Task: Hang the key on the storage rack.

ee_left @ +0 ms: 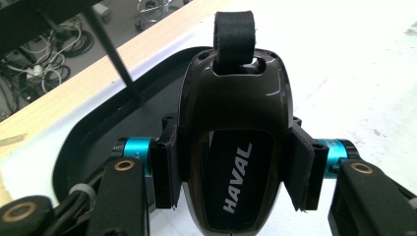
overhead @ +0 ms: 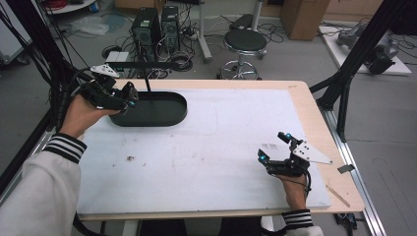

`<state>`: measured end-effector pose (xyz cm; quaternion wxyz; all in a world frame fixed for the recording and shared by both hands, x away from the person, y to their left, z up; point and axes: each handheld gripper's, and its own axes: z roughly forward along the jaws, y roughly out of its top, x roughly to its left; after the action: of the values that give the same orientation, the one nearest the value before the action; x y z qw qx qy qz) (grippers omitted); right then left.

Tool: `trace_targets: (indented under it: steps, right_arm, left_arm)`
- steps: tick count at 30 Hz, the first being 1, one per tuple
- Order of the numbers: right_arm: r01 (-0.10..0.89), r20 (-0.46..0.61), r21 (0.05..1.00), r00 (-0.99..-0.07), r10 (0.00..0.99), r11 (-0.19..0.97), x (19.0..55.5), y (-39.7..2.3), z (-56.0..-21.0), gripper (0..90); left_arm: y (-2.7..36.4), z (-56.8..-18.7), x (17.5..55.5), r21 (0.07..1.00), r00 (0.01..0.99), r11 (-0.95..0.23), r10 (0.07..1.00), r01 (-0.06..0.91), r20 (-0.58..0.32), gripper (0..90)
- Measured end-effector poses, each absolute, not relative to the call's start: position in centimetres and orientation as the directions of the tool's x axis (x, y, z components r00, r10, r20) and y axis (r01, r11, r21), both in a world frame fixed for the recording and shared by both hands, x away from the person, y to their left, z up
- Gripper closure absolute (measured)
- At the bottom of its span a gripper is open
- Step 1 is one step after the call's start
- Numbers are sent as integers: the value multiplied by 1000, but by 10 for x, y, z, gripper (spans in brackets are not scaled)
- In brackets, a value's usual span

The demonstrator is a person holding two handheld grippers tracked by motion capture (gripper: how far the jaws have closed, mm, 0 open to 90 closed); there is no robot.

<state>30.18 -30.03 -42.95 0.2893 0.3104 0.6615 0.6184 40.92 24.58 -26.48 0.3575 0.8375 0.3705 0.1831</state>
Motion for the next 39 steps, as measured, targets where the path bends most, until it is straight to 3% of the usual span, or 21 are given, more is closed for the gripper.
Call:
trace_targets:
  steps: [39]
  right_arm:
    - [10,15,1000,-581,814,-11,295,-306,-450,3]
  left_arm:
    - [253,-251,481,713,484,-378,873,591,61,486]
